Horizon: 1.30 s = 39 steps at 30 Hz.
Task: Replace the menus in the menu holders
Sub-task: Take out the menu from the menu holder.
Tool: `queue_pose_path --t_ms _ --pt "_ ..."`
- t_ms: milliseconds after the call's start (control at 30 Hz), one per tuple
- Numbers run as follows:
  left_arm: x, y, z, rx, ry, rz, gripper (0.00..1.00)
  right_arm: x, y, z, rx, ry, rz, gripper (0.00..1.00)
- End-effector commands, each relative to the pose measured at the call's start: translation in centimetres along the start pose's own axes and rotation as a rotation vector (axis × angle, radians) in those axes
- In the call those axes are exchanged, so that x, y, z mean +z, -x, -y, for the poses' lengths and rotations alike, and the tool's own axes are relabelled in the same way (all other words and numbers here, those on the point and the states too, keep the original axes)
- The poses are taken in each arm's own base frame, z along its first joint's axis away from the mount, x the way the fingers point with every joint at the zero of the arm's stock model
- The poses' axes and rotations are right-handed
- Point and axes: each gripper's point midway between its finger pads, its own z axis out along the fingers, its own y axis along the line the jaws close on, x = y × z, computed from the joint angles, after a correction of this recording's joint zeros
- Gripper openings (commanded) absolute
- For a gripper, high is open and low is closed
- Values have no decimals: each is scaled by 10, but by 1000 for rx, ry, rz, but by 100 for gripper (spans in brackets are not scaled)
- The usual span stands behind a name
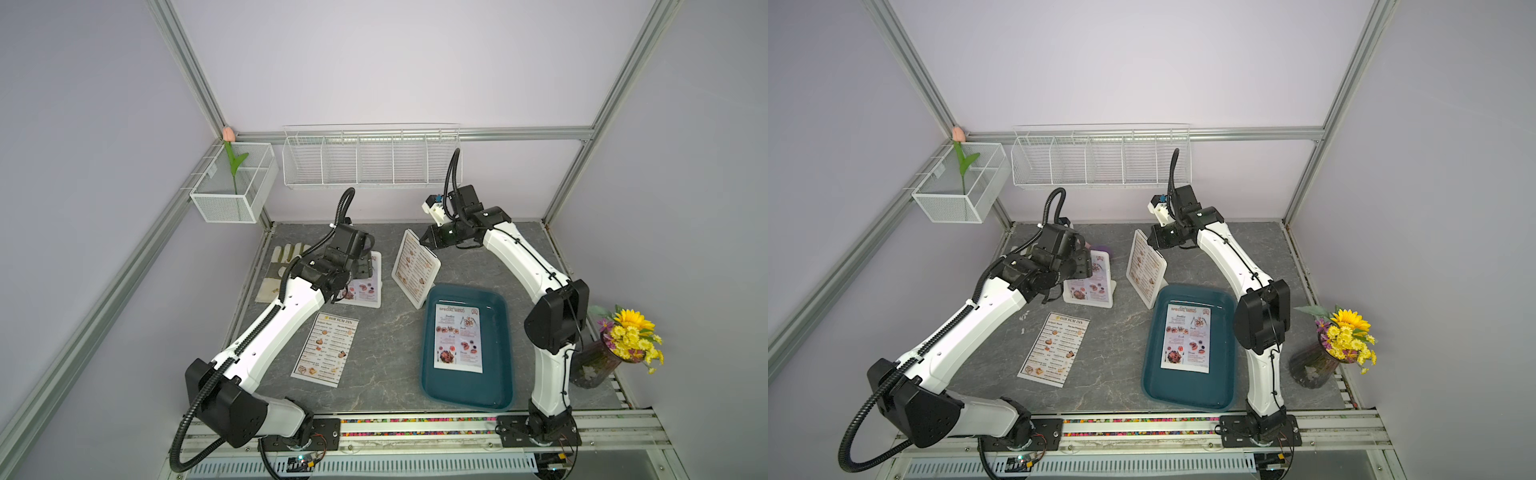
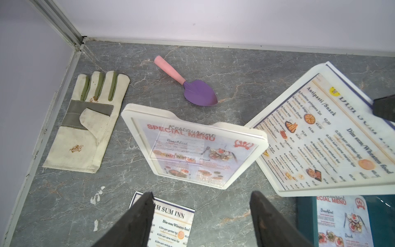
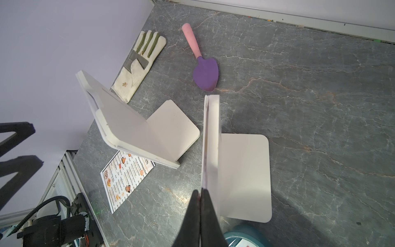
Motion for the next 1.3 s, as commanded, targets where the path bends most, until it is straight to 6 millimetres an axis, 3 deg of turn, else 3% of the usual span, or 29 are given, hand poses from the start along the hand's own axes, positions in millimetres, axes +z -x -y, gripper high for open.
queue_pose_path --t_ms 0,467,767,1133,1267 --pt "-15 11 -5 -5 11 33 73 -21 17 -12 -19 25 64 7" --pt "-18 15 -7 -9 19 43 73 -43 35 -15 -40 17 125 7" --pt "-23 20 -10 -12 32 56 73 -84 61 -23 -72 2 225 7" --pt "-26 33 -20 -40 74 77 73 -160 99 -68 -153 90 398 7" --pt "-26 36 -31 -65 95 81 73 -182 102 -103 -170 245 444 7"
